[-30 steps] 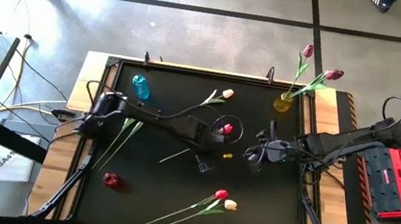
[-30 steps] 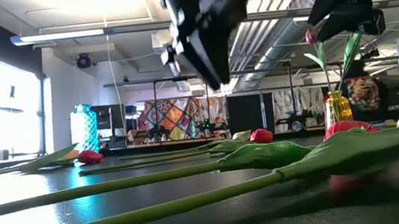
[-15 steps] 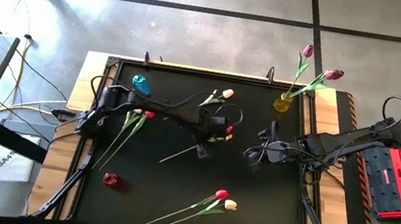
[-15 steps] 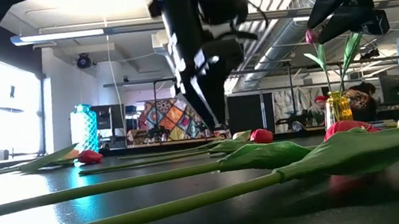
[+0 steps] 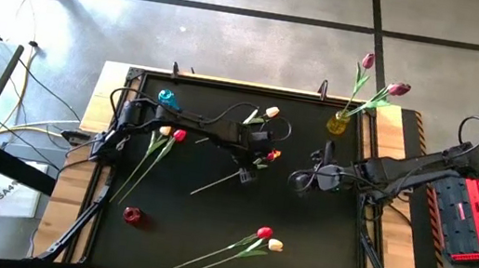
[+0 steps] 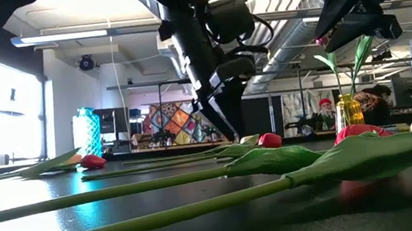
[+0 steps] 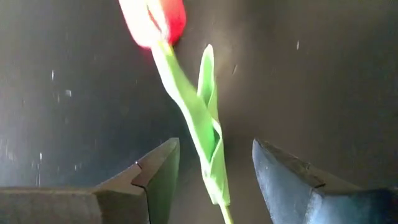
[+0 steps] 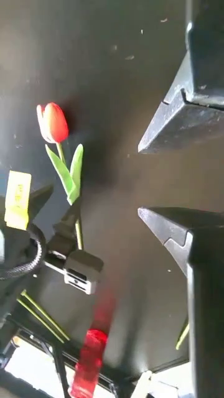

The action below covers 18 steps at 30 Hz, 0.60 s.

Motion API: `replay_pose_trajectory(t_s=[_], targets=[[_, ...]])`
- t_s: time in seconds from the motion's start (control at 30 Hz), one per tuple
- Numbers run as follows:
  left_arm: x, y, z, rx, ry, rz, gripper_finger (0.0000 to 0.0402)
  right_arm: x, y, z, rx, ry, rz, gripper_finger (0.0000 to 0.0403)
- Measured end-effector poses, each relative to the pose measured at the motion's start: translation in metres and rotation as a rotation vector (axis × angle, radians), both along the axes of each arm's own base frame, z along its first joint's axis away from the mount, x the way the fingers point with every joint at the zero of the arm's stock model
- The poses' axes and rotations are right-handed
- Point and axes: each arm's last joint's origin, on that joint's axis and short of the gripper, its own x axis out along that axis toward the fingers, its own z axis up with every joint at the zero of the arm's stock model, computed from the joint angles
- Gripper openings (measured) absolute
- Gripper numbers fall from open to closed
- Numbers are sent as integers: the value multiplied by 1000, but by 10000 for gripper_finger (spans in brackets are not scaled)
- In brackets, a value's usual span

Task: Sort flowers into vase by color
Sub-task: Put the center light red flower into the blue vase

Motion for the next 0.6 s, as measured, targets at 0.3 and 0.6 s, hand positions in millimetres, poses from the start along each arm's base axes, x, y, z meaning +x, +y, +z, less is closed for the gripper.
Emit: replay_pose_trajectory(t_s=[0.3, 0.6], targets=[[15, 9, -25, -17, -67, 38, 191, 1, -6, 0, 13, 8, -13, 138], [15, 13, -35, 25, -34, 14, 132, 0, -6, -1, 8, 25, -10, 138]])
